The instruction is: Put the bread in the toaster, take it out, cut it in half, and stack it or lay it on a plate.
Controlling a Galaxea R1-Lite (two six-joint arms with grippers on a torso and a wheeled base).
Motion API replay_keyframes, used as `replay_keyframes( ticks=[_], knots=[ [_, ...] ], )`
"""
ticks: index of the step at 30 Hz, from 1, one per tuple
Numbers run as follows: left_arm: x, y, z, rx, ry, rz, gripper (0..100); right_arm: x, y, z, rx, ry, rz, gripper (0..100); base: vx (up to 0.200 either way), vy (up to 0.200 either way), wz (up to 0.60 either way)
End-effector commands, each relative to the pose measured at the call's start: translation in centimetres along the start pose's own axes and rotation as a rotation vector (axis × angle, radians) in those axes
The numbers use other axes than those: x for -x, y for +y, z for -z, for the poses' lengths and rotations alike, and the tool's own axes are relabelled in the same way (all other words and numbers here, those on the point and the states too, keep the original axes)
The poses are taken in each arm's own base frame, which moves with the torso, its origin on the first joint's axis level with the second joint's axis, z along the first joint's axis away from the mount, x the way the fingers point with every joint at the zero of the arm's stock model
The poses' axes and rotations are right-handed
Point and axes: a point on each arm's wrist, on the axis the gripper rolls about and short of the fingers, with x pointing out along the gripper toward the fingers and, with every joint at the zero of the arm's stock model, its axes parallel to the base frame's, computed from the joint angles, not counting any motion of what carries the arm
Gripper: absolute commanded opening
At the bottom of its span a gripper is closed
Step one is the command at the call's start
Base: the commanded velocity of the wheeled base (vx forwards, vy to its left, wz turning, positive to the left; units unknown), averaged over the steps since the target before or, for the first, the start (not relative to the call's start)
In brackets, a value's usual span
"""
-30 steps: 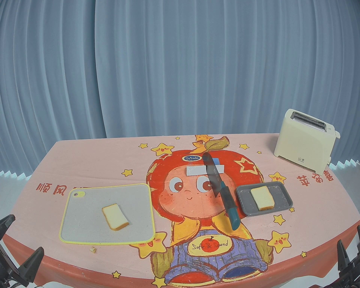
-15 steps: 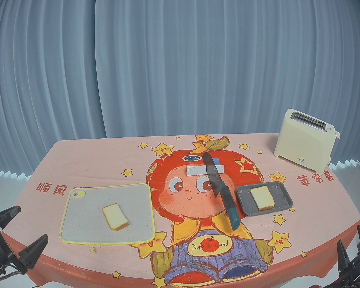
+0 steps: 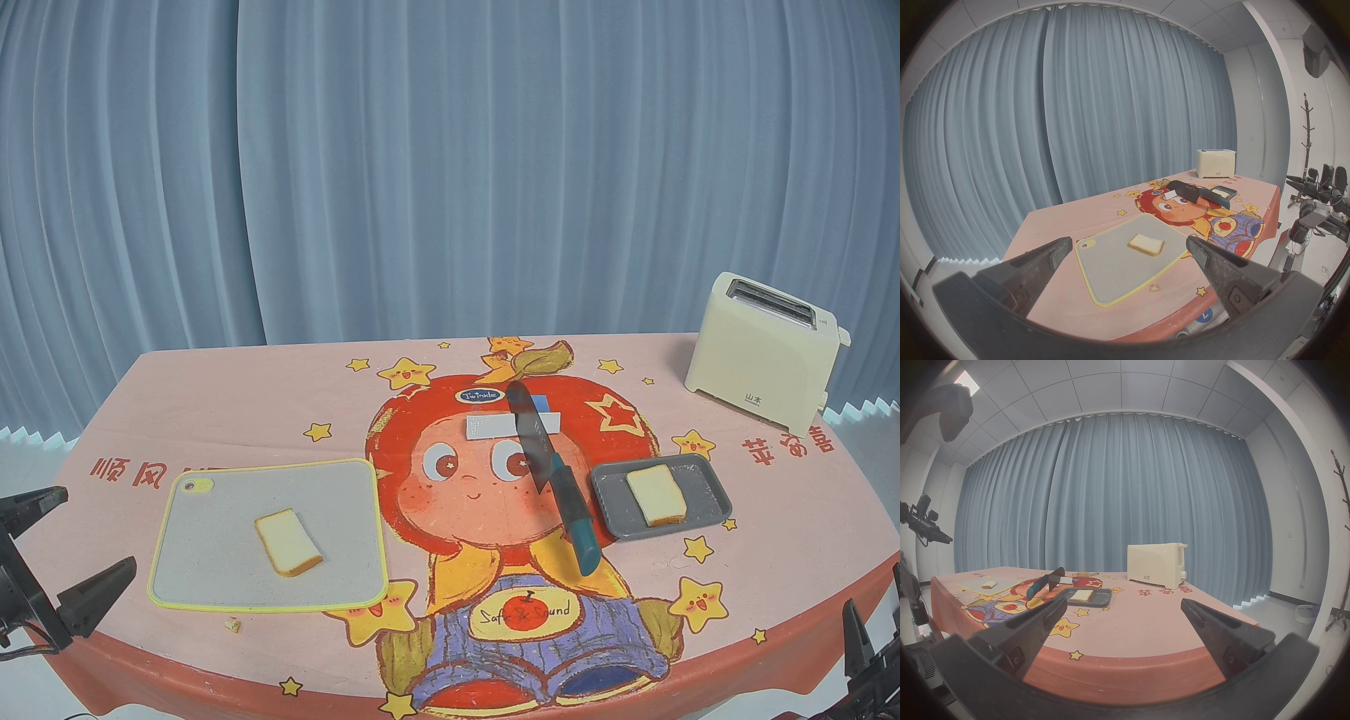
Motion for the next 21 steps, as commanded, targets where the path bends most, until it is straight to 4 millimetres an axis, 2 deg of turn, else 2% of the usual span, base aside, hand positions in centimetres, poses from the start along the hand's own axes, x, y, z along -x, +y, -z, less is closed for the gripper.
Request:
replay_keyframes(
  ticks=[1, 11, 15, 21],
  knots=[
    [-0.8, 0.5, -0.9, 0.005, 0.017, 0.003, 100, 0.0, 0.0, 0.5, 0.000, 0.001, -0.001, 100, 0.000, 0.000, 0.00],
    [-1.2, 0.8, -2.2, 0.071, 0.006, 0.002, 100, 0.0, 0.0, 0.5, 0.000, 0.000, -0.001, 100, 0.000, 0.000, 0.00],
    [-0.7, 1.2, -4.5, 0.124, -0.062, -0.012, 100, 0.0, 0.0, 0.5, 0.000, 0.000, -0.001, 100, 0.000, 0.000, 0.00],
    [-0.6, 1.2, -4.3, 0.161, -0.028, -0.018, 100, 0.0, 0.0, 0.5, 0.000, 0.000, -0.001, 100, 0.000, 0.000, 0.00]
  ],
)
